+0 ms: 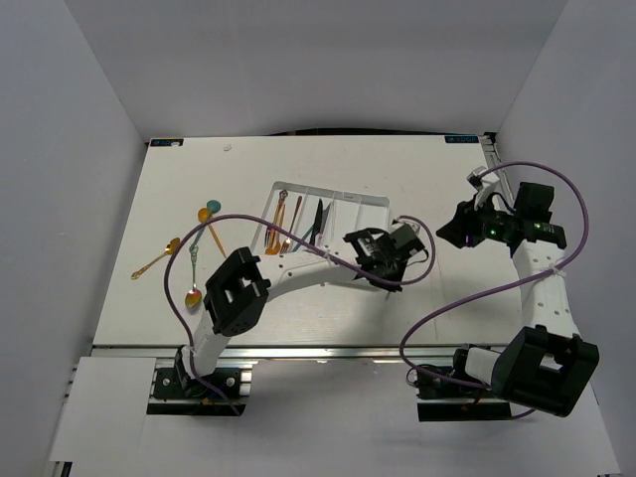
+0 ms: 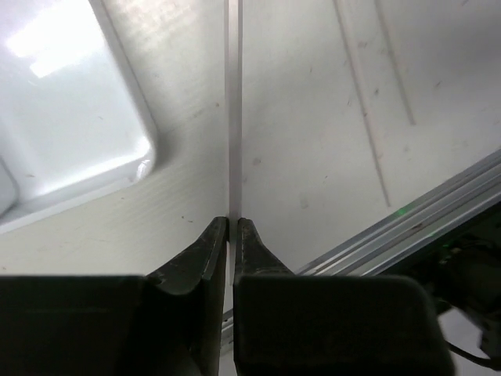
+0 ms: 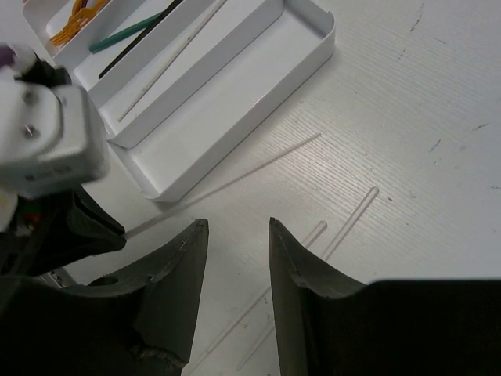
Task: Sort the eating utensils into containers
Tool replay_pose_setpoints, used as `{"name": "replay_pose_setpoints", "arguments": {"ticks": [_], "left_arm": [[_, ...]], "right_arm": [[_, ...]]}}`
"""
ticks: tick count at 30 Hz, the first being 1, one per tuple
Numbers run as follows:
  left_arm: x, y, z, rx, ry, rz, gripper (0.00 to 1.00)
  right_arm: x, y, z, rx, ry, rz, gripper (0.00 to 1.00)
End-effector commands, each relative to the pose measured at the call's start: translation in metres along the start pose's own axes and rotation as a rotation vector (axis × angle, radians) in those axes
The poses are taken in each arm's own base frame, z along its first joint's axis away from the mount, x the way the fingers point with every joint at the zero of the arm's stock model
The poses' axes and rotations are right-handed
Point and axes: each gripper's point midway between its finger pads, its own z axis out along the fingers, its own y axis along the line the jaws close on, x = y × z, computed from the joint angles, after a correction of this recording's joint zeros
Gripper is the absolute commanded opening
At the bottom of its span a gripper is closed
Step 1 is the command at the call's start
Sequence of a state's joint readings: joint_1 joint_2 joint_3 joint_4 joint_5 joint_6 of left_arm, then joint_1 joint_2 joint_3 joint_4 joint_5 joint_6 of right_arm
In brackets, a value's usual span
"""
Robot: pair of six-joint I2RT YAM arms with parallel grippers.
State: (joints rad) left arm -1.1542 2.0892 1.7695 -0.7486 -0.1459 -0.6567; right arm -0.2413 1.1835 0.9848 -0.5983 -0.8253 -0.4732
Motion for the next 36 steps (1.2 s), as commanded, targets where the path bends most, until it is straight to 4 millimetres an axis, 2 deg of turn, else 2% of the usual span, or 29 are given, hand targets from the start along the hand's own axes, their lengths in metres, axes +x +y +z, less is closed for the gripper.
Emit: {"name": "replay_pose_setpoints", "arguments": {"ticks": [1,3,4,6,7,8,9,11,12,15,20,23,30,36], "left_arm": [[-0.054,0.001,-0.054,0.084,-0.131,-0.084,0.0],[-0.059,0.015,-0.057,0.074,-0.136,-0.111,0.0],[-0.06,0.032,-0.054,0.049,-0.132,-0.132,0.0],[-0.068,0.049,-0.062,0.042,-0.151,-0.146,0.0],[-0.07,0.069,-0.06,0.022,-0.145,-0.169,0.0],[-0.074,0.077,-0.062,0.019,-0.154,-0.176,0.0],[-0.082,0.096,-0.066,0.004,-0.17,-0.188,0.0],[-0.08,0.116,-0.064,-0.011,-0.159,-0.201,0.0],[-0.085,0.132,-0.067,-0.024,-0.167,-0.207,0.0],[-0.083,0.156,-0.064,-0.041,-0.155,-0.22,0.0],[-0.077,0.174,-0.054,-0.042,-0.124,-0.213,0.0],[-0.073,0.175,-0.046,-0.018,-0.096,-0.213,0.0],[-0.07,0.178,-0.035,-0.013,-0.074,-0.238,0.18],[-0.062,0.177,-0.03,-0.003,-0.055,-0.267,0.25]], "right_arm": [[-0.038,0.004,-0.015,0.018,-0.069,-0.089,0.43],[-0.046,0.005,-0.017,0.018,-0.084,-0.104,0.43],[-0.052,0.005,-0.019,0.021,-0.092,-0.115,0.43],[-0.053,0.005,-0.02,0.021,-0.093,-0.118,0.43],[-0.051,0.005,-0.019,0.021,-0.089,-0.113,0.43],[-0.049,0.005,-0.019,0.019,-0.086,-0.11,0.43],[-0.047,0.006,-0.018,0.017,-0.085,-0.111,0.43],[-0.04,0.007,-0.015,0.006,-0.074,-0.099,0.43],[-0.037,0.007,-0.014,-0.001,-0.072,-0.096,0.43],[-0.026,0.011,-0.006,-0.034,-0.055,-0.077,0.43],[-0.007,0.018,0.01,-0.061,-0.005,-0.075,0.43],[0.01,0.015,0.017,-0.034,0.047,-0.073,0.43],[0.046,0.007,0.025,0.01,0.151,-0.058,0.43],[0.072,-0.004,0.029,0.044,0.243,-0.059,0.43]]}}
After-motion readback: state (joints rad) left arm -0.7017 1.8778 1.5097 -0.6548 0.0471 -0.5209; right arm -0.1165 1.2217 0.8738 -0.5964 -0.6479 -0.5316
